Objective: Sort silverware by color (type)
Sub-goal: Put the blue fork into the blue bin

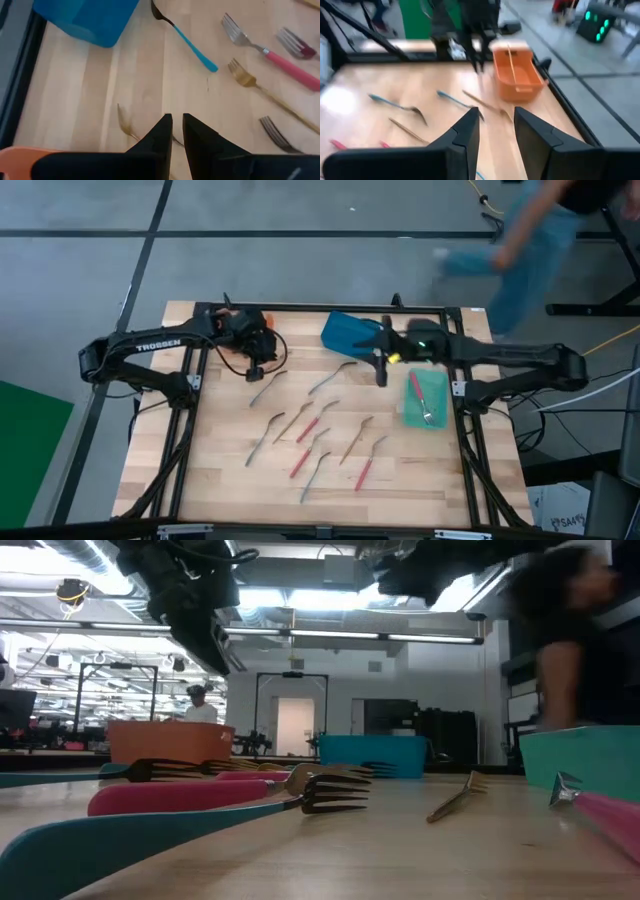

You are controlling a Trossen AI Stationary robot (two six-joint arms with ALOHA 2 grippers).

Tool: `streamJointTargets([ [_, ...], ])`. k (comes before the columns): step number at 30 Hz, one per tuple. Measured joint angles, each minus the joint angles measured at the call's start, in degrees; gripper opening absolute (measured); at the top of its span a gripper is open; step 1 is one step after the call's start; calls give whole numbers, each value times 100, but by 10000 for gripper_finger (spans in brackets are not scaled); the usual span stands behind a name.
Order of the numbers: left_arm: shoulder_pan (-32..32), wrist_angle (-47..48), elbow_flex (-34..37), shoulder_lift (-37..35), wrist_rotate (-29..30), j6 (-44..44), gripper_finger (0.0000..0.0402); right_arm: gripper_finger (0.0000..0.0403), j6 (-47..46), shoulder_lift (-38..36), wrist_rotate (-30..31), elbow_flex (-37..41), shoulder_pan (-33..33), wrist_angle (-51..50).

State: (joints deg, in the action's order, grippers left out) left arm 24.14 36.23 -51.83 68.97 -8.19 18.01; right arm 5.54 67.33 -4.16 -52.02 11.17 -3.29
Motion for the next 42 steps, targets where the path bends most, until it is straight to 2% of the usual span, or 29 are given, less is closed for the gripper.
streamJointTargets([
  [8,-275,0,0,0,21,-664,39,113,915,1611,-180,-1341,459,-1299],
  [16,-533,-37,0,0,27,-749,39,113,1870,2736,-494,-1673,462,-1496],
  [26,-803,-282,0,2,25,-747,39,113,1965,3432,-556,-1673,462,-1536],
  [42,-924,-293,0,2,23,-742,39,113,2030,4157,-556,-1673,460,-1668],
])
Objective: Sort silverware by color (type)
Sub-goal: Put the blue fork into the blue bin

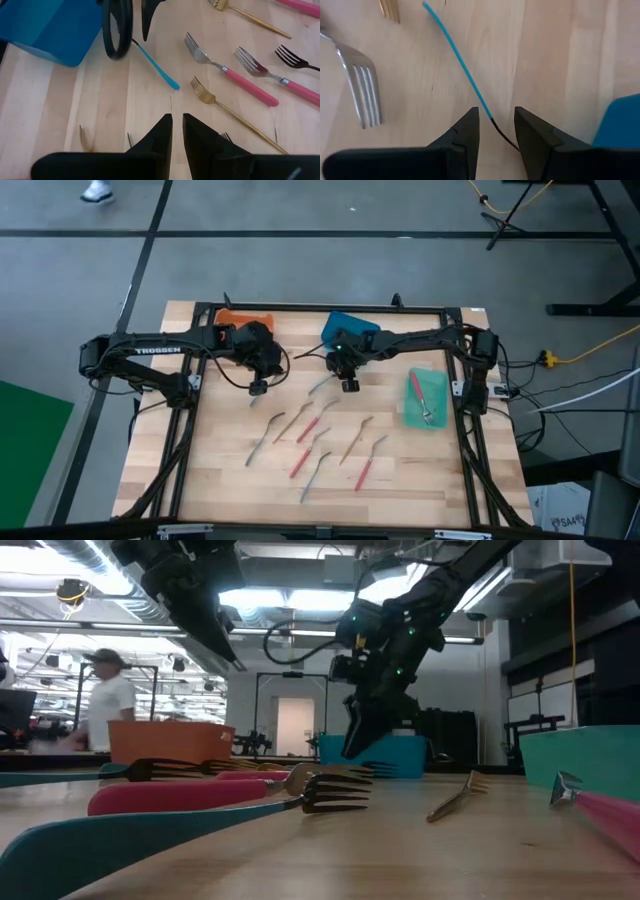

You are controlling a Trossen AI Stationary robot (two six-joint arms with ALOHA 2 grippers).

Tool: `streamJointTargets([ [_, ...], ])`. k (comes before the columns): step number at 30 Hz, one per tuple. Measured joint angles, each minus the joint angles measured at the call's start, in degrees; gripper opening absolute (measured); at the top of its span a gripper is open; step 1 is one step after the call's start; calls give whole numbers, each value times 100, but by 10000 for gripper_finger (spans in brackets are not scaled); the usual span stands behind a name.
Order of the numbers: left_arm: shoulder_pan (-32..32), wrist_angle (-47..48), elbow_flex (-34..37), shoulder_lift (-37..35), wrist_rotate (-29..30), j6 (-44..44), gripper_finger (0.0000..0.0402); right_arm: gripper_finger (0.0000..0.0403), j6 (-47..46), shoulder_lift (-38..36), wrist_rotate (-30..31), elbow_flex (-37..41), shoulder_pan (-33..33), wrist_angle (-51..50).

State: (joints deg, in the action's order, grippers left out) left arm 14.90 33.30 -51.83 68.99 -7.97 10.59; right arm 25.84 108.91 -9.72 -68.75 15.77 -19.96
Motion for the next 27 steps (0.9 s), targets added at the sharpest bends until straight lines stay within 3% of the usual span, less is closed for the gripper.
streamJointTargets([
  [27,2,0,0,0,95,0,39,104,18,499,146,-18,-5,37],
])
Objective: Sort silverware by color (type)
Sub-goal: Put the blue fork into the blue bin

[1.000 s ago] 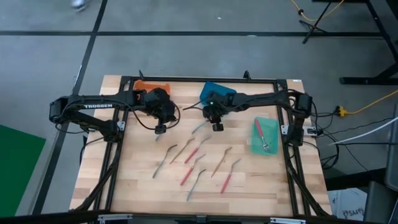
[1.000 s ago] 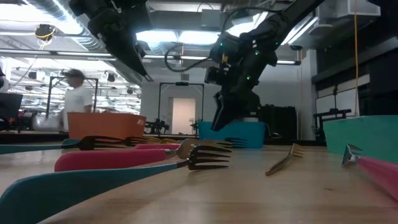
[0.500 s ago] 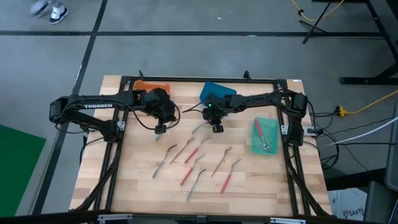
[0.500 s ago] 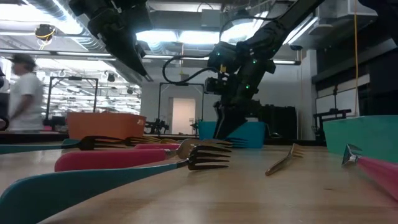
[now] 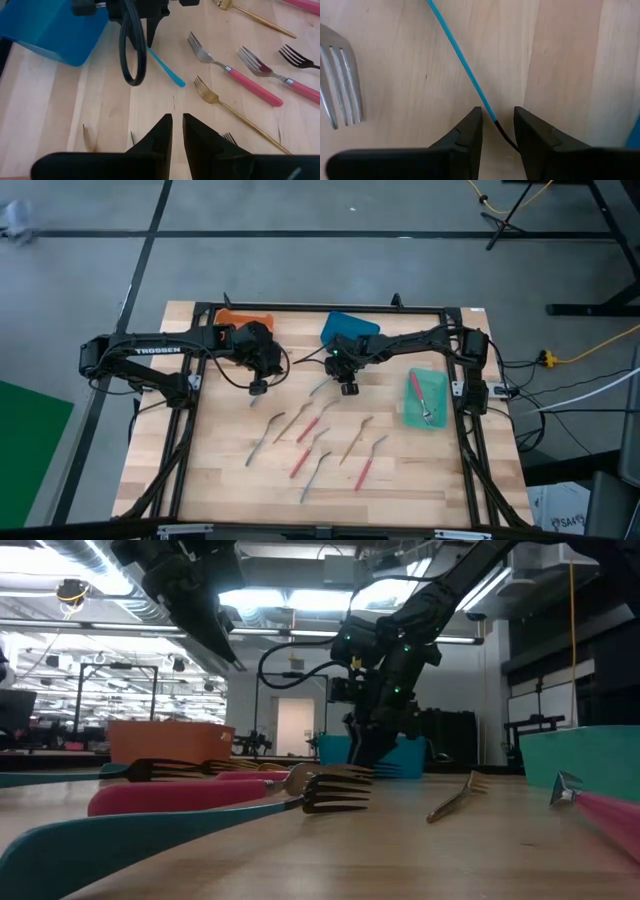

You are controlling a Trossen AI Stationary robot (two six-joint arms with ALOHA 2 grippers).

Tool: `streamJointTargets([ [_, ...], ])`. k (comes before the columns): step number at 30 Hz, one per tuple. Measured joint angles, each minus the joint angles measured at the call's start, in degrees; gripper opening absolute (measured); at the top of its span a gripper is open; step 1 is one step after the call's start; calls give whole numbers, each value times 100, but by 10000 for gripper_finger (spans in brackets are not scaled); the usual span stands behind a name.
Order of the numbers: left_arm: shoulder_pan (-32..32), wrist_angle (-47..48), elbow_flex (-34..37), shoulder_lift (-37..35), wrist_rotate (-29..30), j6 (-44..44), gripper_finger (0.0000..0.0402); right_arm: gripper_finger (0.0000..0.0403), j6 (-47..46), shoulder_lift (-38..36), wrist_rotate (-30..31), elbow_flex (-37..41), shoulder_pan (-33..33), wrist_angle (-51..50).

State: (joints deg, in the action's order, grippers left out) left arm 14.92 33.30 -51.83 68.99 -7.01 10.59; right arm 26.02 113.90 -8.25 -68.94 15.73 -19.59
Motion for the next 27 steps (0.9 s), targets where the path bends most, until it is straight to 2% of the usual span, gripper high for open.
streamJointTargets([
  [13,0,2,0,0,38,2,39,31,-13,3,-31,14,0,18],
  [22,0,2,0,0,38,2,39,3,-20,-69,13,25,0,0],
  [27,0,0,0,0,38,2,39,2,-24,-148,53,36,2,-26],
])
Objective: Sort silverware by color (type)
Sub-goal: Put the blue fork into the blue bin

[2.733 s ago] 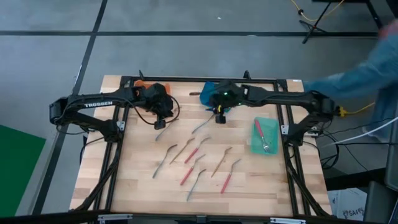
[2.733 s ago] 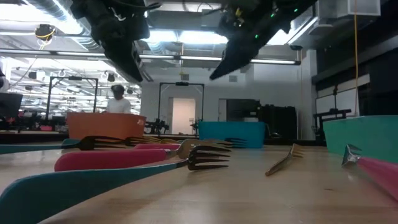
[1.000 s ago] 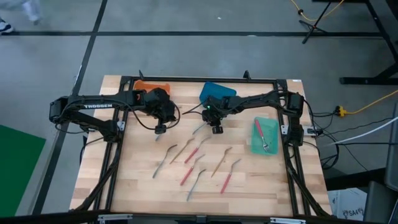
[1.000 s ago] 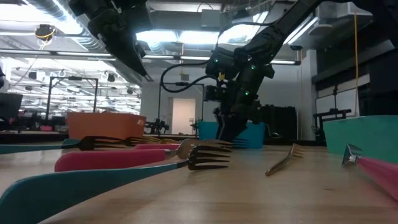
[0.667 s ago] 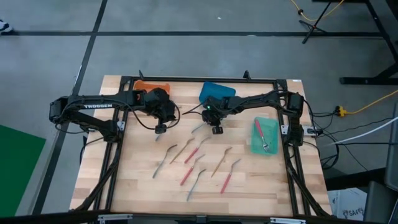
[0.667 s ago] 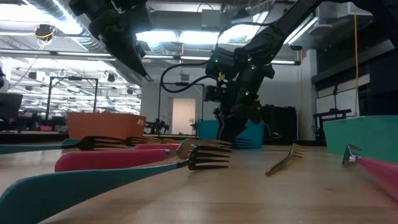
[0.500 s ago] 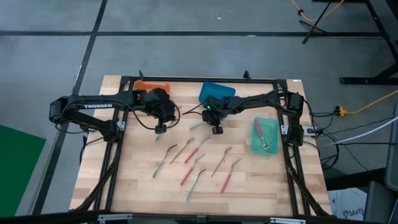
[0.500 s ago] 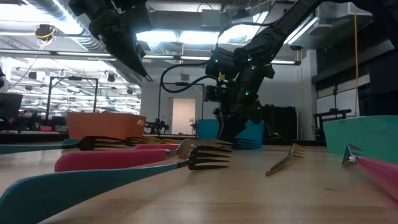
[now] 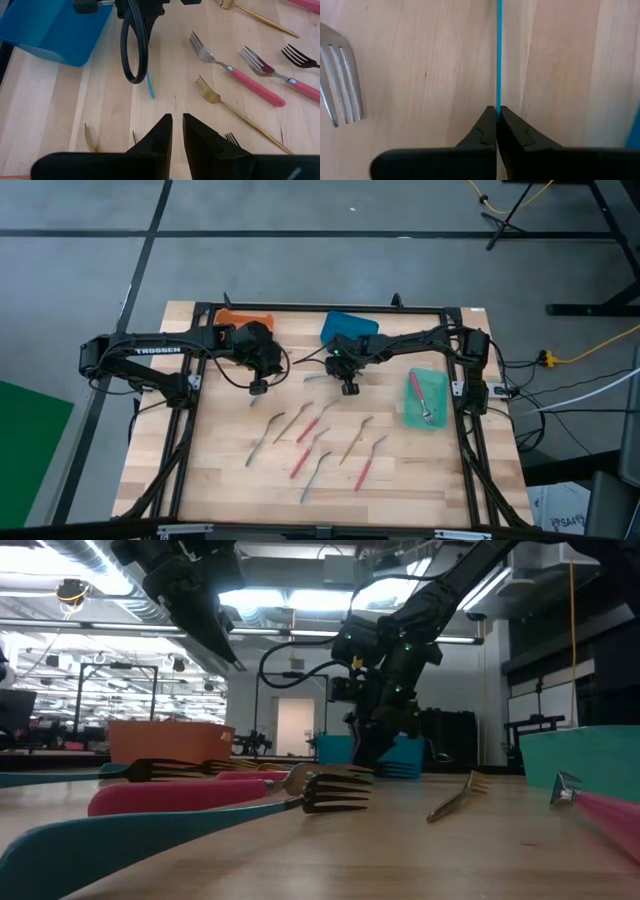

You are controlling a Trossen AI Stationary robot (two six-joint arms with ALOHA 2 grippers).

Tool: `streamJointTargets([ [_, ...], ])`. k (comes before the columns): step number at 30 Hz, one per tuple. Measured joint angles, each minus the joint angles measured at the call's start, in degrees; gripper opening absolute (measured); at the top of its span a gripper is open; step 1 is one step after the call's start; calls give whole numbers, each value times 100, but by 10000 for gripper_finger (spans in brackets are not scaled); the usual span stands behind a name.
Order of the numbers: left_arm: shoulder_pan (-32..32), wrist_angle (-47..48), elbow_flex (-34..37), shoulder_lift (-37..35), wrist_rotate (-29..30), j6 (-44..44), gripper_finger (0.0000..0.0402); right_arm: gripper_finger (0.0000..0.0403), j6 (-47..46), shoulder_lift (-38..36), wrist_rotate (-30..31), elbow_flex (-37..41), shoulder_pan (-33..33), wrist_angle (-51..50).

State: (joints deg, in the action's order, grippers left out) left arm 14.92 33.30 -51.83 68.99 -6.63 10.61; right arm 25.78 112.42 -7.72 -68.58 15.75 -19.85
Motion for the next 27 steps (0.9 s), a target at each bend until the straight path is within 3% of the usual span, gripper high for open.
streamJointTargets([
  [15,0,2,0,0,0,0,39,2,-155,-854,50,-2,7,-62],
  [27,0,2,0,0,0,0,39,3,-151,-1847,1716,-11,53,-88],
])
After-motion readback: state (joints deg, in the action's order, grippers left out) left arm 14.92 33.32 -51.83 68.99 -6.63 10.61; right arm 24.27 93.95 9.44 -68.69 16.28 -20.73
